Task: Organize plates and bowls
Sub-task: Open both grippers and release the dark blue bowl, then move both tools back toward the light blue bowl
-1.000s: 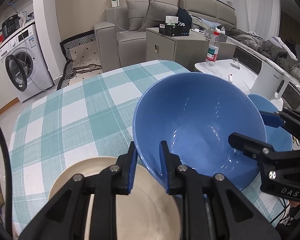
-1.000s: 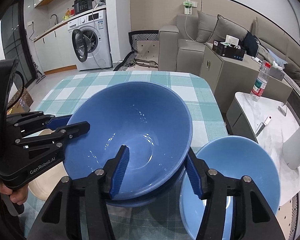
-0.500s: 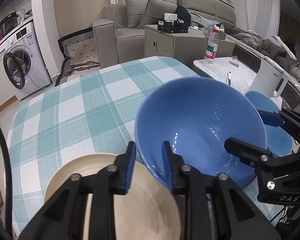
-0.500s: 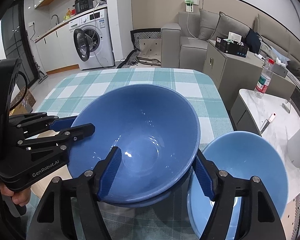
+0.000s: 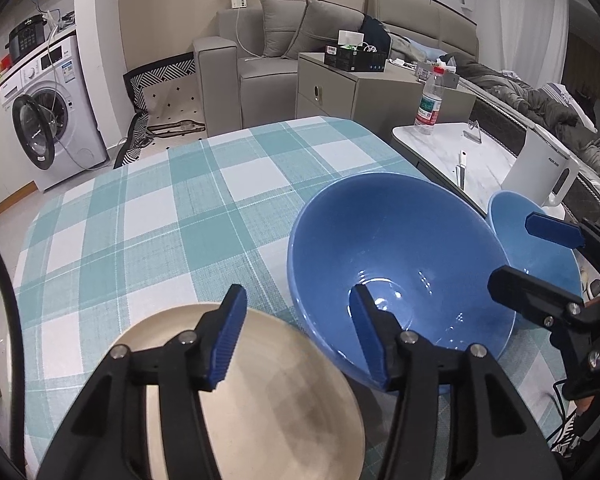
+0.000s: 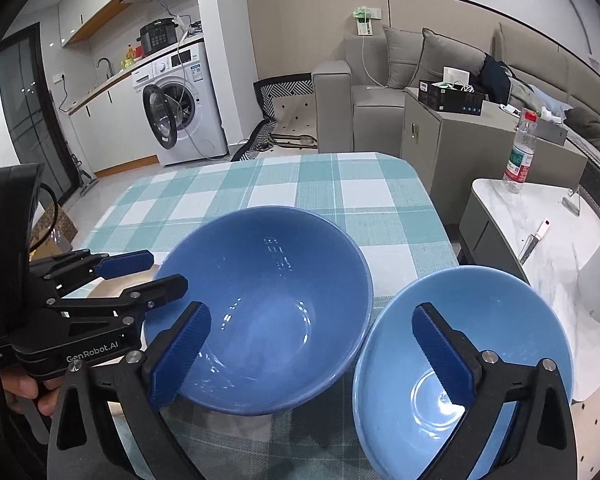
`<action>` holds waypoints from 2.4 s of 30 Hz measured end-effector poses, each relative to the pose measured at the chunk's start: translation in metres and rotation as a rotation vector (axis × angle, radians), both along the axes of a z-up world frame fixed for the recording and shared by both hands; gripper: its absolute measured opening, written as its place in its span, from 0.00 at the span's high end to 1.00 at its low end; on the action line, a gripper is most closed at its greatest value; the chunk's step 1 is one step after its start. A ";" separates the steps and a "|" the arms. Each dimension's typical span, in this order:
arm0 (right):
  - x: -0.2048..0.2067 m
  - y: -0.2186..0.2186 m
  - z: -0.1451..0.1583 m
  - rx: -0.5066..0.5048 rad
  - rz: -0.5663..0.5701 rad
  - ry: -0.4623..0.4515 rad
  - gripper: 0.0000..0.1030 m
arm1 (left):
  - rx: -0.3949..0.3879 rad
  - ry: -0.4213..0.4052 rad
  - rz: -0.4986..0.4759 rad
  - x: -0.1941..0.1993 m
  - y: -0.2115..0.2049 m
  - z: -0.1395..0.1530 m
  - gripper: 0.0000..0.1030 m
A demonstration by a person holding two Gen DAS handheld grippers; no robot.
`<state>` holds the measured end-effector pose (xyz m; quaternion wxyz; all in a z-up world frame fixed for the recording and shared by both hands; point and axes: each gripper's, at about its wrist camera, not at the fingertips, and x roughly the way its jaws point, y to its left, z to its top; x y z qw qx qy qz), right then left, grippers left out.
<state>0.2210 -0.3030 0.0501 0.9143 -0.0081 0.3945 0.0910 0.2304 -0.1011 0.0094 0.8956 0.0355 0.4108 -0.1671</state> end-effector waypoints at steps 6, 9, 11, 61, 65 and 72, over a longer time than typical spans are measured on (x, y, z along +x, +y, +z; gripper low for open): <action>-0.007 -0.015 0.010 0.086 -0.045 -0.028 0.00 | -0.019 -0.020 -0.012 -0.007 -0.001 0.009 0.41; -0.012 -0.023 0.016 0.119 -0.066 -0.044 0.00 | -0.022 -0.029 -0.016 -0.011 -0.003 0.012 0.41; -0.017 -0.027 0.020 0.111 -0.083 -0.066 0.00 | -0.023 -0.031 -0.026 -0.013 -0.005 0.014 0.40; -0.073 -0.152 0.051 0.027 -0.283 -0.126 0.00 | -0.088 -0.041 -0.140 -0.073 -0.112 0.030 0.00; -0.068 -0.162 0.038 0.035 -0.305 -0.083 0.00 | -0.120 -0.026 -0.139 -0.073 -0.116 0.029 0.00; -0.069 -0.170 0.031 0.052 -0.325 -0.082 0.01 | -0.137 -0.015 -0.193 -0.078 -0.127 0.025 0.08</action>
